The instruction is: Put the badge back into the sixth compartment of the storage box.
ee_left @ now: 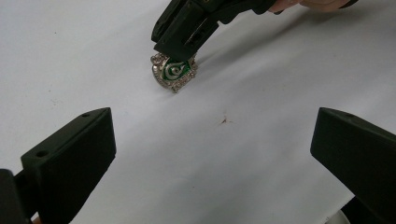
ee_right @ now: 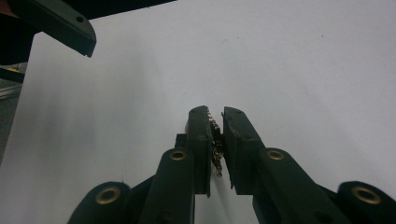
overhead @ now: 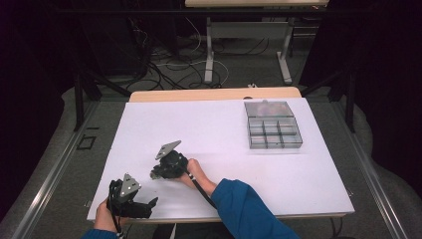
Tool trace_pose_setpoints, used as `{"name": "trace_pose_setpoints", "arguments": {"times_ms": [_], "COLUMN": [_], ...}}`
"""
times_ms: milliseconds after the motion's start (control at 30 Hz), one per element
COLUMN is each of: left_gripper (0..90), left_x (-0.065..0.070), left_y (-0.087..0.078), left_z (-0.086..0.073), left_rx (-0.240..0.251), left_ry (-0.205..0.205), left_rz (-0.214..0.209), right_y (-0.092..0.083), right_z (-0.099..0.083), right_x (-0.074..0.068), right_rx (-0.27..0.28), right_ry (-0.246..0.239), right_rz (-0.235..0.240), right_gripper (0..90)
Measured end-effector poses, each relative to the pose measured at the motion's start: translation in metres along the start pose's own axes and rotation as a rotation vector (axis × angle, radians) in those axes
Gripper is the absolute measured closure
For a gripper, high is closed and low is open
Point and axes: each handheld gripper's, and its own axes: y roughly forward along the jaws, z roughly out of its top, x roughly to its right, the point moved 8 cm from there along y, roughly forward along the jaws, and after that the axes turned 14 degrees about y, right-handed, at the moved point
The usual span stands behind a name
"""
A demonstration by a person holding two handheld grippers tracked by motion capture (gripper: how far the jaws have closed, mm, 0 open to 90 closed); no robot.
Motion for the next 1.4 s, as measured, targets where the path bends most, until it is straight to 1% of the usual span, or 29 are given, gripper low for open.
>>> {"name": "trace_pose_setpoints", "arguments": {"times_ms": [33,67,100,133,167,200,267,367,500,567,600,633,667,867,900,967,1033,1100,1133,1167,1233,1300,1333,1400], "left_gripper": [0.0,0.0,0.0,0.0,0.0,0.0,0.0,0.0,0.0,0.0,0.0,0.0,0.0,0.0,0.0,0.0,0.0,0.0,0.0,0.0,0.0,0.0,0.0,0.0], "left_x": [0.0,0.0,0.0,0.0,0.0,0.001,0.0,0.0,0.0,0.0,0.0,0.0,0.0,0.0,-0.001,-0.001,-0.001,-0.001,-0.002,-0.002,-0.002,-0.002,-0.002,-0.002], "left_y": [0.0,0.0,0.0,0.0,0.0,0.0,0.0,0.0,0.0,0.0,0.0,0.0,0.0,0.0,0.0,-0.001,0.0,0.0,0.0,0.0,0.0,0.001,0.0,0.0], "left_z": [0.0,0.0,0.0,0.0,0.0,0.0,0.0,0.0,0.0,0.0,0.0,0.0,0.0,0.001,0.001,0.001,0.002,0.002,0.003,0.003,0.003,0.003,0.003,0.003], "left_rx": [0.002,0.0,0.0,-0.001,-0.003,-0.002,-0.003,-0.002,0.003,0.006,0.004,0.004,0.005,0.009,0.01,0.014,0.014,0.013,0.022,0.022,0.02,0.02,0.016,0.016], "left_ry": [0.0,0.0,0.001,0.001,-0.001,-0.001,-0.001,0.0,-0.002,-0.005,-0.005,-0.005,-0.005,-0.006,-0.006,-0.002,0.001,-0.002,-0.008,-0.008,-0.006,-0.005,-0.004,-0.004], "left_rz": [0.0,0.0,-0.001,-0.001,-0.002,-0.005,-0.002,-0.002,0.001,0.001,0.001,0.001,0.0,0.004,0.006,0.007,0.009,0.01,0.014,0.014,0.016,0.014,0.012,0.013], "right_y": [-0.001,-0.002,-0.003,-0.003,-0.003,-0.005,-0.004,-0.005,-0.006,-0.008,-0.009,-0.01,-0.011,-0.021,-0.027,-0.032,-0.038,-0.042,-0.047,-0.047,-0.056,-0.061,-0.064,-0.071], "right_z": [-0.001,0.0,0.0,0.0,0.0,-0.001,-0.001,-0.001,-0.003,-0.004,-0.003,-0.004,-0.004,-0.004,-0.006,-0.006,-0.008,-0.009,-0.011,-0.011,-0.014,-0.017,-0.017,-0.02], "right_x": [-0.002,-0.002,-0.004,-0.005,-0.005,-0.009,-0.011,-0.012,-0.013,-0.013,-0.013,-0.013,-0.012,-0.009,-0.008,-0.004,-0.003,-0.002,0.002,0.002,0.005,0.008,0.01,0.012], "right_rx": [-0.005,0.001,-0.005,-0.005,-0.005,-0.01,-0.012,-0.016,-0.021,-0.019,-0.018,-0.021,-0.015,-0.01,-0.01,-0.005,-0.006,-0.007,-0.002,-0.002,0.003,0.0,0.004,0.0], "right_ry": [0.017,0.006,0.008,-0.003,-0.003,0.0,-0.021,-0.027,-0.037,-0.03,-0.042,-0.03,-0.046,-0.045,-0.037,-0.048,-0.037,-0.032,-0.035,-0.035,-0.027,-0.028,-0.039,-0.017], "right_rz": [0.003,0.017,0.021,0.03,0.03,0.041,0.045,0.044,0.035,0.027,0.029,0.021,0.018,0.004,-0.007,-0.018,-0.028,-0.033,-0.041,-0.041,-0.056,-0.065,-0.065,-0.077], "right_gripper": [83.1,84.0,84.7,85.4,85.4,88.0,88.5,88.6,88.7,88.7,88.7,88.7,88.7,88.7,88.7,88.7,88.7,88.7,88.7,88.7,88.6,88.7,88.7,88.6]}}
